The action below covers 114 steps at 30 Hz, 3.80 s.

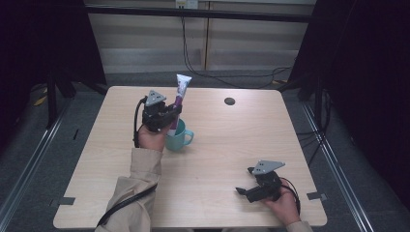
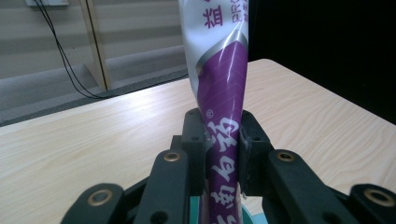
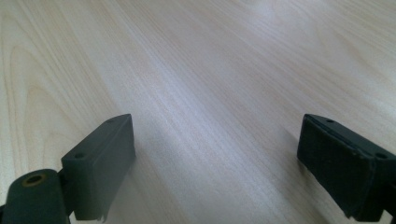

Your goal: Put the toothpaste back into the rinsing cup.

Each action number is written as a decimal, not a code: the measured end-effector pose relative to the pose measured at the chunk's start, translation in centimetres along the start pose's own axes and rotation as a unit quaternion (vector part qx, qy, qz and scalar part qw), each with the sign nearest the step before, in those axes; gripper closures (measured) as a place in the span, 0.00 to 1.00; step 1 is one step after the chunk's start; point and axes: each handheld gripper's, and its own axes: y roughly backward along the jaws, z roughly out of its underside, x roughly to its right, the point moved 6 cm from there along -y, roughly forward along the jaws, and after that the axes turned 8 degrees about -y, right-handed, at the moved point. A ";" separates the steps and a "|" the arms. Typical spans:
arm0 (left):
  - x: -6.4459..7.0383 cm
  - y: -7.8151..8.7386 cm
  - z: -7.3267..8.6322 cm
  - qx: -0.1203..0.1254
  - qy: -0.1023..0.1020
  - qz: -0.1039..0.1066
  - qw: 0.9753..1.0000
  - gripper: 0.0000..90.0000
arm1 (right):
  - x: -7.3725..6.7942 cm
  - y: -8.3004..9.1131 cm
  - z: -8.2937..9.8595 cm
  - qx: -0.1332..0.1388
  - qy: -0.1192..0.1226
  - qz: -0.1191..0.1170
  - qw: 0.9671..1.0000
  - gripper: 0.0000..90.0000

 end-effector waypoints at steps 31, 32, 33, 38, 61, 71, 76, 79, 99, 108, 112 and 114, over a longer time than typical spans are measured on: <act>-0.2 -1.0 3.1 -0.029 0.002 -0.021 0.999 0.85 | 0.0 0.0 0.0 0.000 -0.001 0.000 1.000 0.11; -0.2 -1.0 3.2 -0.029 0.001 -0.021 0.999 0.85 | 0.0 0.0 0.0 -0.001 -0.001 0.000 1.000 0.11; -0.2 -1.0 3.3 -0.030 0.003 -0.021 0.999 0.84 | 0.0 0.0 0.0 -0.001 -0.001 0.000 1.000 0.11; -0.3 -1.0 3.7 -0.036 0.007 -0.026 0.999 0.84 | 0.0 0.0 0.0 -0.001 -0.001 0.000 1.000 0.11; -0.2 -1.0 4.4 -0.066 -0.002 -0.033 0.997 0.83 | 0.0 0.0 0.0 -0.001 -0.001 0.000 1.000 0.11; -0.3 -0.8 5.0 -0.078 0.000 -0.032 0.996 0.81 | 0.0 0.0 0.0 -0.001 -0.001 0.000 1.000 0.11; -0.3 -0.7 5.3 -0.082 0.001 -0.031 0.996 0.81 | 0.0 0.0 0.0 0.000 -0.001 0.000 1.000 0.11; -0.3 -0.6 5.4 -0.086 0.000 -0.031 0.996 0.81 | 0.0 0.0 0.0 0.000 -0.001 0.000 1.000 0.12; -0.2 -0.6 5.6 -0.103 0.001 -0.021 0.994 0.72 | 0.0 0.0 0.0 -0.001 -0.001 0.000 1.000 0.12; 0.1 -0.6 5.3 -0.107 -0.007 -0.022 0.994 0.66 | 0.0 0.0 0.0 -0.001 -0.001 0.000 1.000 0.12; 0.0 -0.6 5.3 -0.109 -0.002 -0.024 0.994 0.61 | 0.0 0.0 0.0 -0.001 -0.001 0.000 1.000 0.12; -0.1 -0.5 5.3 -0.110 0.001 -0.022 0.994 0.58 | 0.0 0.0 0.0 -0.001 -0.001 0.000 1.000 0.12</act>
